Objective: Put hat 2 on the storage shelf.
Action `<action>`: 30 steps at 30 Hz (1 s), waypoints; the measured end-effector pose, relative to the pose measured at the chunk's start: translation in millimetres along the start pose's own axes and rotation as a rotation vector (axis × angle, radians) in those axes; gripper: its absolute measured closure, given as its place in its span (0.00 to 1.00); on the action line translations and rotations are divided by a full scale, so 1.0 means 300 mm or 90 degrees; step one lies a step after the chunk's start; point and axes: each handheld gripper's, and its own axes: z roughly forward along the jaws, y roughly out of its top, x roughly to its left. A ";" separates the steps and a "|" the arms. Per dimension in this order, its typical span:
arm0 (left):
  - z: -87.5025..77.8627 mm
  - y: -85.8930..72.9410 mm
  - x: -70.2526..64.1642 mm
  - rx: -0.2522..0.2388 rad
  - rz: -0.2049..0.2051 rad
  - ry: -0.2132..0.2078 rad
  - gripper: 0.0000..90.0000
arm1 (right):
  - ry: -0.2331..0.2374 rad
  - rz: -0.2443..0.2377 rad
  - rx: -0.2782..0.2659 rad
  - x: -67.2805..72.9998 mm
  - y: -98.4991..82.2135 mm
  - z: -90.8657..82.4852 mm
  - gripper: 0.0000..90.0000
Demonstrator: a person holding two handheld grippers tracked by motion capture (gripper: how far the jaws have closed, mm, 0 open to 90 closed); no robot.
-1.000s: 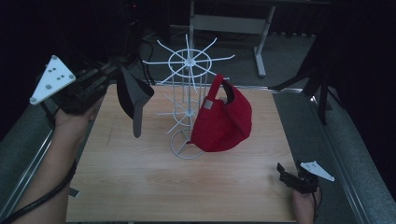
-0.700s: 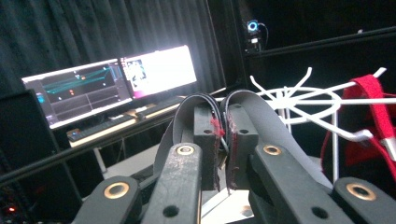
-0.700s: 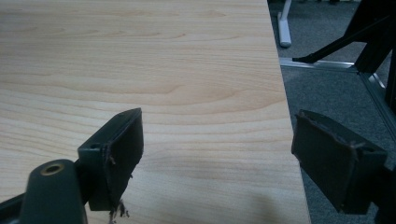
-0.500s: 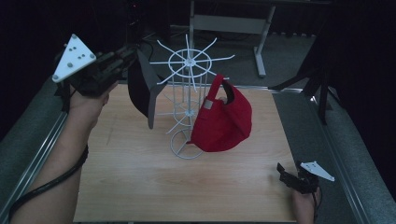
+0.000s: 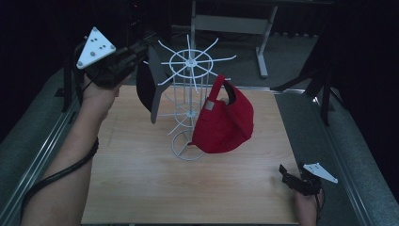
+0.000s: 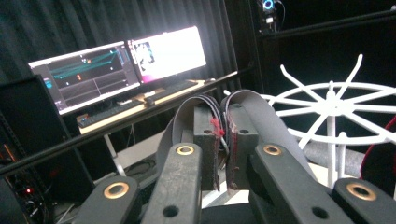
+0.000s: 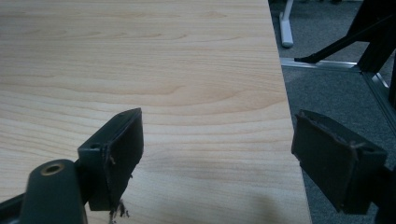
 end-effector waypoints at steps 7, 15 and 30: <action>0.008 -0.035 -0.002 0.009 -0.009 -0.003 0.95 | 0.001 0.002 -0.002 0.000 0.000 -0.001 0.18; -0.003 -0.096 0.014 0.028 -0.031 -0.010 0.95 | 0.000 0.003 -0.003 0.000 -0.001 -0.001 0.18; -0.046 -0.149 0.004 0.038 -0.048 -0.019 0.68 | -0.001 0.001 -0.003 0.000 -0.001 -0.001 0.18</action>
